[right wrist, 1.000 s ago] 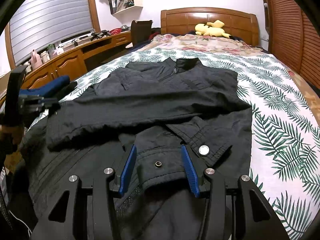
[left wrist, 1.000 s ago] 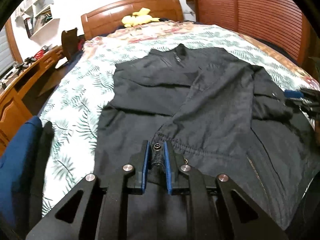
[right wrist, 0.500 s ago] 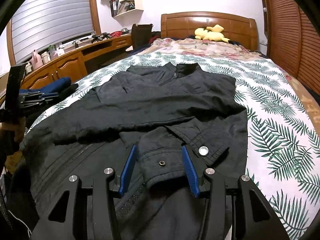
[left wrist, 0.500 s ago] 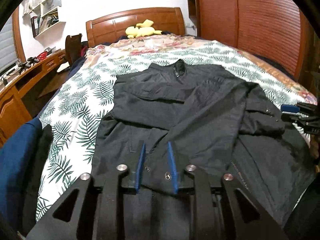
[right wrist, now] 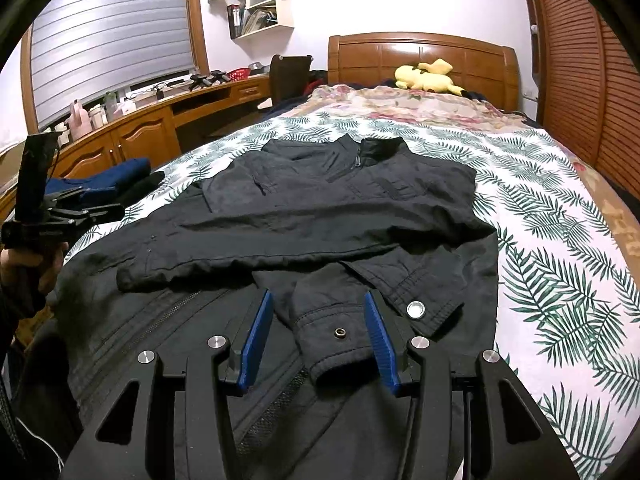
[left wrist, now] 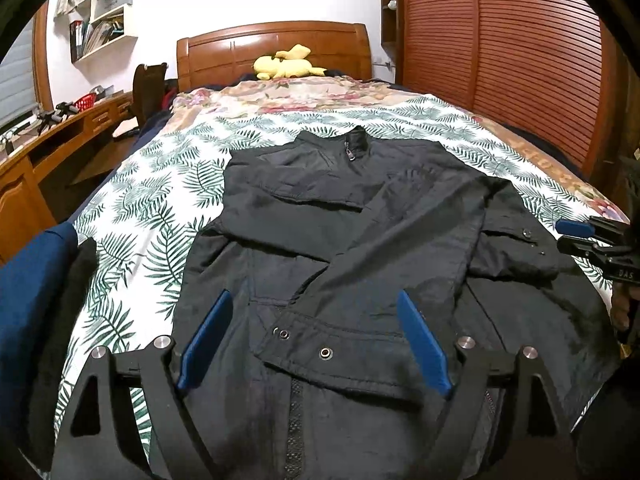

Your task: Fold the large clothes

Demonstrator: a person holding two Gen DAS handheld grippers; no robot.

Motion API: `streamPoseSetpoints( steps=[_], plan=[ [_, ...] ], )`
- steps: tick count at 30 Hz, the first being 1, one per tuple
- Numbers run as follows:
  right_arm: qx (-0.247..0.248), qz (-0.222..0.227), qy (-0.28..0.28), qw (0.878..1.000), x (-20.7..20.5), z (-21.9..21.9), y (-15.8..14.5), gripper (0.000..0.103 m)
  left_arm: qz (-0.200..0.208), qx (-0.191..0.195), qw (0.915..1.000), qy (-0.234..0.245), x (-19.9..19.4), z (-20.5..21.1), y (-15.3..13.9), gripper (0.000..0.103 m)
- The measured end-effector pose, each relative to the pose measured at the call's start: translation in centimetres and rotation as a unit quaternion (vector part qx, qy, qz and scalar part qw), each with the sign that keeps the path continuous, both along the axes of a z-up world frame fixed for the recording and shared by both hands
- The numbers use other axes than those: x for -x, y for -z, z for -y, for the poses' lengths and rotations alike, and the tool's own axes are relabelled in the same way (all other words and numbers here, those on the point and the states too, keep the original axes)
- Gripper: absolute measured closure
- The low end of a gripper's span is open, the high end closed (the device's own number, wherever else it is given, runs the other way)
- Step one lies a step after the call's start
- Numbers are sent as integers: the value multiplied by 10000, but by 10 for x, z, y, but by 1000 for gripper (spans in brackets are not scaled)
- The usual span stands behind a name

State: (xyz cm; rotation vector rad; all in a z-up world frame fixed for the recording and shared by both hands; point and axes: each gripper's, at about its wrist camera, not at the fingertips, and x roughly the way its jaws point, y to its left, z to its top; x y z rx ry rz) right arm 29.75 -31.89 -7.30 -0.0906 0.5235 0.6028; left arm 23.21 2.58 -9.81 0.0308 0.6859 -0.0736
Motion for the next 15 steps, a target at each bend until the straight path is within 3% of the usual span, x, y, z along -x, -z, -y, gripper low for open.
streamPoseSetpoints(
  steps=[13, 15],
  plan=[
    [-42, -59, 53, 10000, -6, -14, 1, 54, -142, 31, 9994, -308, 36, -21, 8, 19],
    [14, -35, 129, 9999, -5, -17, 1, 47, -198, 31, 9989, -421, 45, -28, 11, 19]
  ],
)
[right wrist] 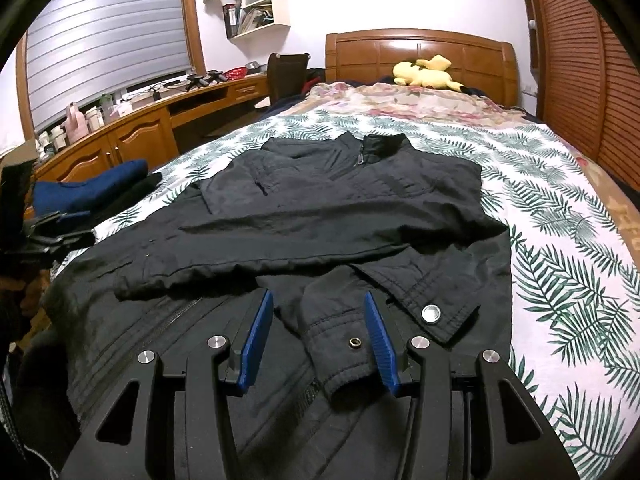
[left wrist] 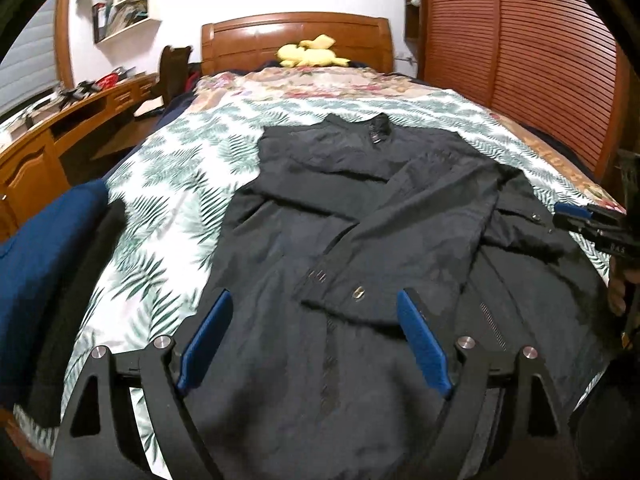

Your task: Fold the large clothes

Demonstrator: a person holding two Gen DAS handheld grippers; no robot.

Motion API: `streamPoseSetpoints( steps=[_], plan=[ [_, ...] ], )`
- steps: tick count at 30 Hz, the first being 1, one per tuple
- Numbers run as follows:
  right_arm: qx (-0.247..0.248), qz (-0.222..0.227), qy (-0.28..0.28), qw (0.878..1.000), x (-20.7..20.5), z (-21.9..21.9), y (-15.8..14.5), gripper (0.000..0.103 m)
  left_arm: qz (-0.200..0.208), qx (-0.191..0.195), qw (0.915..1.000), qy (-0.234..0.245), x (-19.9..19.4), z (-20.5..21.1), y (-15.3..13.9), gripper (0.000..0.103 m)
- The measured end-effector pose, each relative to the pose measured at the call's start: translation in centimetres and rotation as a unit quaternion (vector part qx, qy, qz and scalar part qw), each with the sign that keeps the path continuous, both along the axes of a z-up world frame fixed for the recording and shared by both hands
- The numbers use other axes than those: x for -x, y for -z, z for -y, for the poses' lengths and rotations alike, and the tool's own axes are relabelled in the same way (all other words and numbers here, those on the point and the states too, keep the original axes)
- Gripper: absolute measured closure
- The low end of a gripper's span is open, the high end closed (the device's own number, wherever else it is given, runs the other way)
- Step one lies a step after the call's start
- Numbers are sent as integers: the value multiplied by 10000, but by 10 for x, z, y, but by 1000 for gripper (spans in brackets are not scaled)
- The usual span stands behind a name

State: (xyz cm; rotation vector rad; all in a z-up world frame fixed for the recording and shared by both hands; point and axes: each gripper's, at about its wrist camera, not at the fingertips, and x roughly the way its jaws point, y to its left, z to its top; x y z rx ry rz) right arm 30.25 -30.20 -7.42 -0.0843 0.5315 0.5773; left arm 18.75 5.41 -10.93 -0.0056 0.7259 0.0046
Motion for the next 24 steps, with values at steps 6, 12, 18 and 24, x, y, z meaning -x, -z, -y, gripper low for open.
streamPoseSetpoints(
  steps=[6, 12, 18, 24],
  plan=[
    [137, -18, 352, 9993, 27, 7, 6, 40, -166, 38, 9998, -112, 27, -28, 7, 19],
    [422, -406, 907, 9942, 65, 27, 32, 40, -217, 21, 9997, -147, 50, -53, 16, 19],
    [671, -655, 1359, 9863, 98, 48, 39, 40, -348, 93, 9993, -111, 64, -67, 29, 20],
    [707, -1005, 1395, 9826, 112, 56, 40, 40, -427, 176, 9989, -49, 79, -72, 36, 28]
  ],
)
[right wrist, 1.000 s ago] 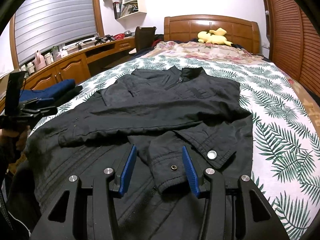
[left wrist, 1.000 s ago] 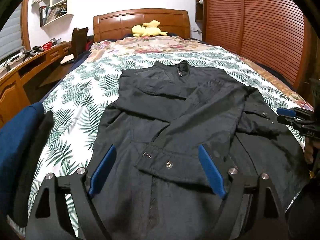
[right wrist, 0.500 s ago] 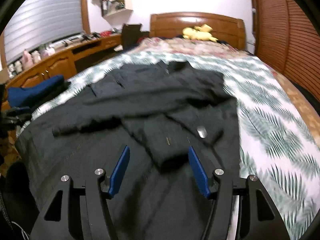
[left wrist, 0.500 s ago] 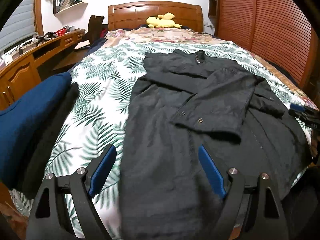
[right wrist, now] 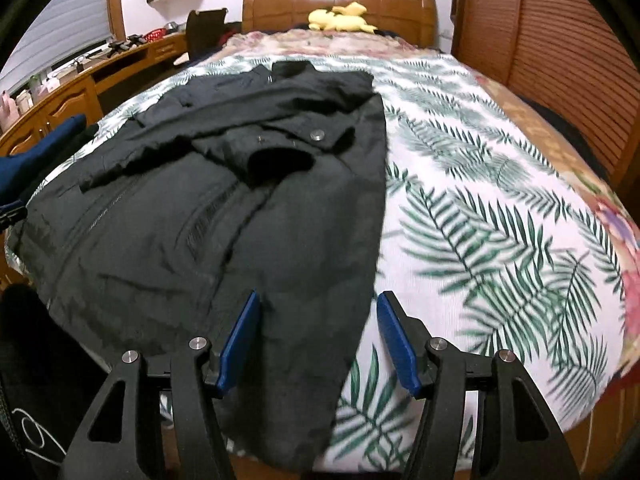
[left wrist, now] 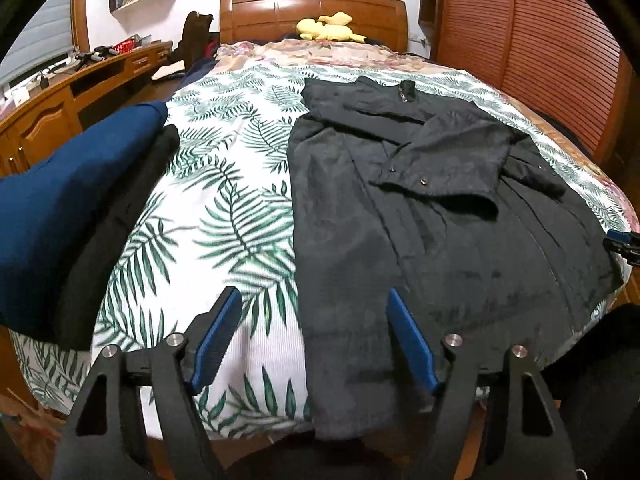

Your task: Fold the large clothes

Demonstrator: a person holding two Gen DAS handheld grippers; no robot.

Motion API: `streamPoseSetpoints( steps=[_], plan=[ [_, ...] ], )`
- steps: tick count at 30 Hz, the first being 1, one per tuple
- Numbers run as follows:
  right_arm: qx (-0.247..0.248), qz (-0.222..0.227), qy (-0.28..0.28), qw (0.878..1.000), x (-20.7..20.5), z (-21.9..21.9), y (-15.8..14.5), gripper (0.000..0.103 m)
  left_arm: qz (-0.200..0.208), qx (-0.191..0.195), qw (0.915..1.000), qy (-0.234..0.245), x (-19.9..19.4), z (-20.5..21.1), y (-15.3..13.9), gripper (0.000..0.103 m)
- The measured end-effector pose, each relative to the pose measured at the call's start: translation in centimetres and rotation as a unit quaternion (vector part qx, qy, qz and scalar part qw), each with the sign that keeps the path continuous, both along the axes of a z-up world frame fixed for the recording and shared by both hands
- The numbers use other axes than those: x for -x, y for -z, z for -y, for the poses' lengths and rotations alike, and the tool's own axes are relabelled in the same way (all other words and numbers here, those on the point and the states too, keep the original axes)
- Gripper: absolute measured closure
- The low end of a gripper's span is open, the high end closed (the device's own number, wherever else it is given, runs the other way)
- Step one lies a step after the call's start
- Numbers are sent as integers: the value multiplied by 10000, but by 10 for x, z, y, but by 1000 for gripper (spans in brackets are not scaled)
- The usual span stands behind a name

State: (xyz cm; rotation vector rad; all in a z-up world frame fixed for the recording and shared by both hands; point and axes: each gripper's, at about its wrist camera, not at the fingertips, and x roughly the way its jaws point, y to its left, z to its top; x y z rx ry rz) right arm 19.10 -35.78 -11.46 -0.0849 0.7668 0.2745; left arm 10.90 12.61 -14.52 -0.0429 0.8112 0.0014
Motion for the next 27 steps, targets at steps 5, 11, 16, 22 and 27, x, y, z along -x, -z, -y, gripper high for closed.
streamPoseSetpoints(
  steps=[5, 11, 16, 22, 27],
  plan=[
    [-84, -100, -163, 9998, 3, -7, -1, 40, -22, 35, 10000, -8, 10, -1, 4, 28],
    [-164, 18, -346, 9993, 3, -16, -14, 41, -47, 100, 9999, -28, 15, -1, 9, 28],
    [-94, 55, -366, 9993, 6, -19, -13, 41, -32, 86, 10000, -23, 16, -1, 9, 28],
    [65, -56, -301, 9995, 4, -22, -6, 41, 7, 94, 9999, -34, 17, -2, 9, 28],
    [219, -165, -279, 9992, 0, -23, 1, 41, 60, 18, 10000, -32, 17, 1, 6, 28]
  ],
)
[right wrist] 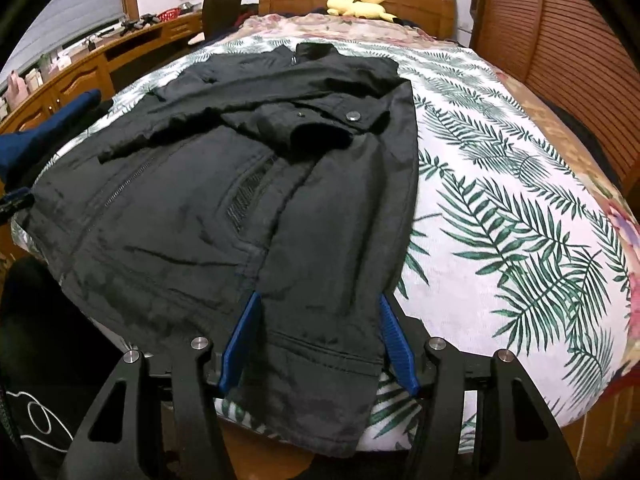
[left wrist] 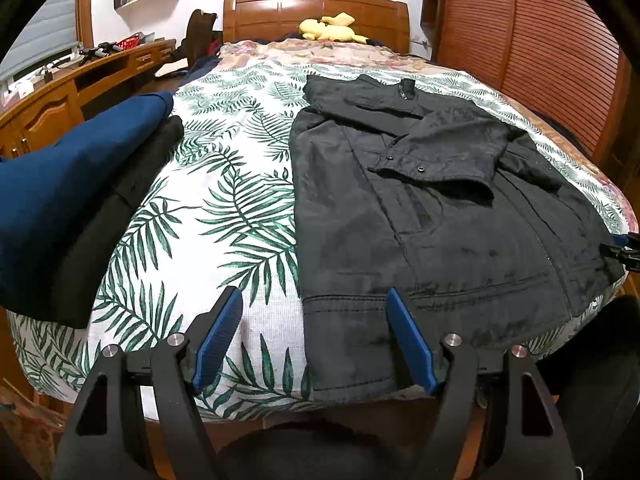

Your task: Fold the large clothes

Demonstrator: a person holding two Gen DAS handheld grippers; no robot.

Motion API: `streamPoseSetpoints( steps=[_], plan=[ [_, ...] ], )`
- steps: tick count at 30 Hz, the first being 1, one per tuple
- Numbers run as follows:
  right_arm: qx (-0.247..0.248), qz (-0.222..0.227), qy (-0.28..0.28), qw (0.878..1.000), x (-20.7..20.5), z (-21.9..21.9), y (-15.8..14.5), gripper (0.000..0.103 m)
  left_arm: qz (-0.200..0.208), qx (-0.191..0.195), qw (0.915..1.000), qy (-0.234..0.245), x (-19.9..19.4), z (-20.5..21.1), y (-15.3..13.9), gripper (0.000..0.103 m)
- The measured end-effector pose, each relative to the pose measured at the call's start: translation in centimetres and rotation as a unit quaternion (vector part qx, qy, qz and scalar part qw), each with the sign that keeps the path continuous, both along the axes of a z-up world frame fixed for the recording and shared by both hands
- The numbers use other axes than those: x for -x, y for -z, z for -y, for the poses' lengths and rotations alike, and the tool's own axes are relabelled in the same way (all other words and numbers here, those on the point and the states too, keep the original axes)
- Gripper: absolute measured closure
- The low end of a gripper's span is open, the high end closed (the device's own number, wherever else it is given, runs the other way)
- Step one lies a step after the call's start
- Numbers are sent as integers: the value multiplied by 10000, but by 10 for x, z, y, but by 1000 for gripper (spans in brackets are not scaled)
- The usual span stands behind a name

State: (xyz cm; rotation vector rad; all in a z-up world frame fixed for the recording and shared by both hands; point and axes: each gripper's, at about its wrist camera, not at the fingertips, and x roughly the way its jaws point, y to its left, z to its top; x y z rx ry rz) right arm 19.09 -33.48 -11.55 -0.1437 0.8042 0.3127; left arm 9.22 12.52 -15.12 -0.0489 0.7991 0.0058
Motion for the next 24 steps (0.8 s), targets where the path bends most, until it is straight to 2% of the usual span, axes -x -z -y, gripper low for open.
streamPoseSetpoints(
  steps=[4, 6, 8, 11, 13, 16, 24],
  plan=[
    [22, -41, -20, 10000, -2, -1, 2, 41, 58, -26, 10000, 32, 0, 3, -2, 28],
    [60, -37, -46, 10000, -3, -3, 1, 45, 64, -24, 10000, 46, -1, 4, -2, 28],
    [131, 52, -42, 9999, -2, -5, -1, 62, 59, -31, 10000, 49, -1, 5, -2, 28],
    [122, 155, -53, 9998, 0, -4, -4, 76, 59, -37, 10000, 49, -1, 5, -2, 28],
    [56, 230, -107, 9997, 2, -3, -6, 80, 65, -44, 10000, 51, -2, 5, -2, 28],
    [0, 303, -138, 9994, 5, -1, -8, 83, 67, -52, 10000, 36, -1, 4, -2, 28],
    [-146, 234, -91, 9996, 7, 6, -5, 83, 2, -82, 10000, 15, 0, 2, 1, 28]
  ],
)
